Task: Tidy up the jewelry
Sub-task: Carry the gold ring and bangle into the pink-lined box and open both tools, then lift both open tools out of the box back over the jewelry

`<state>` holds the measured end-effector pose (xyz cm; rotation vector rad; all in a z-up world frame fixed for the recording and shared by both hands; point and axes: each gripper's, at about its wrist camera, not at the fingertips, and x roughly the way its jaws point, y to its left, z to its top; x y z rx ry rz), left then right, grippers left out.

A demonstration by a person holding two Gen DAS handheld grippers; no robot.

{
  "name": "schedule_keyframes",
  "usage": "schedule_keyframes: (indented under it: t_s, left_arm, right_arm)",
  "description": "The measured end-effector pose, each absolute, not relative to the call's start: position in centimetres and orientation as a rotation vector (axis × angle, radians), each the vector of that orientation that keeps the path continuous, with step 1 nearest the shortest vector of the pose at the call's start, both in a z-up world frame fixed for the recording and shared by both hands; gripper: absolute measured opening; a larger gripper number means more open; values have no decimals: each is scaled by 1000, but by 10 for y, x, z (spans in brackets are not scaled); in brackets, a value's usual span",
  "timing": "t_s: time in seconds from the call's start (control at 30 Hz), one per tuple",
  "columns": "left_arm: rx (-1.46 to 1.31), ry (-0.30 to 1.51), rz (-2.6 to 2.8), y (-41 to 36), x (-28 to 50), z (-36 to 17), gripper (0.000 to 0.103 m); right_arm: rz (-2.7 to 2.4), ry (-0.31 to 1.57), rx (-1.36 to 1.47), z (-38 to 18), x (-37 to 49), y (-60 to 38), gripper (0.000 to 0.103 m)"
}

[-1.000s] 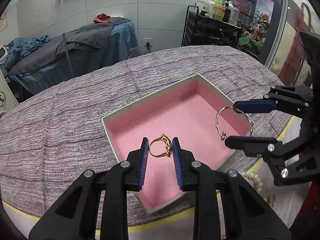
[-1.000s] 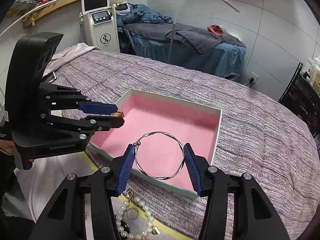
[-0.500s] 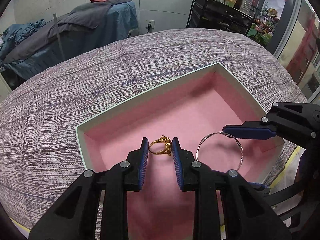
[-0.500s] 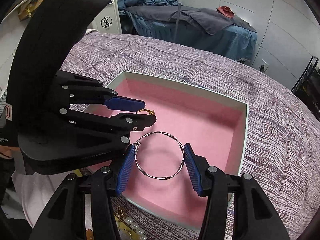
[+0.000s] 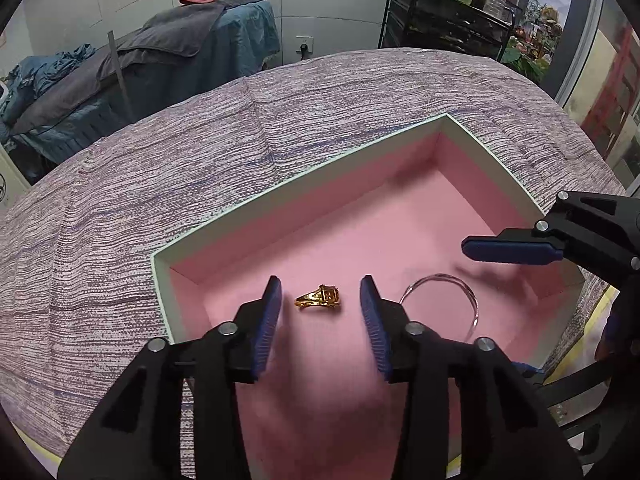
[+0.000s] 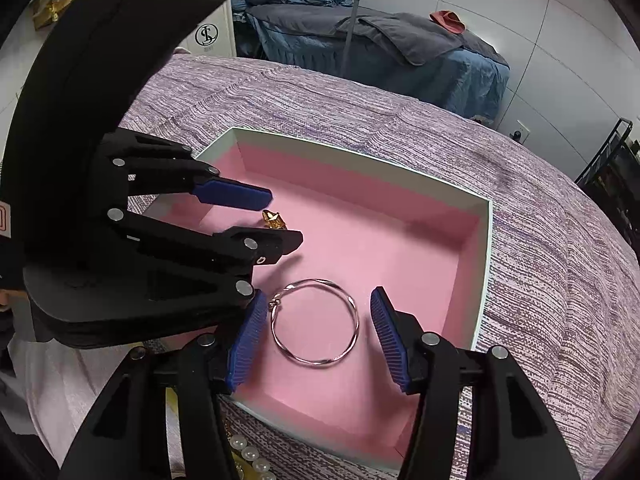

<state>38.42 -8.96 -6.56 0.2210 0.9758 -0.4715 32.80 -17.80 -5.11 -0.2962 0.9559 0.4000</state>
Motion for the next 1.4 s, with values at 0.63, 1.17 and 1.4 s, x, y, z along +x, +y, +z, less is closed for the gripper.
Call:
schedule_keyframes:
  t_s: [0.63,1.17,1.4]
  left_arm:
    - [155,693,-408,-43,314,-2,97]
    - [151,657,-389,-11,199,-21,97]
    - [152,682,-406,-15,161,-40,97]
  right_arm:
    - [344,763,-260,-2,263,-199,87]
    - [301,709,-138,0,173,-232,92]
    - [274,730,-110,-19,143,-242,92]
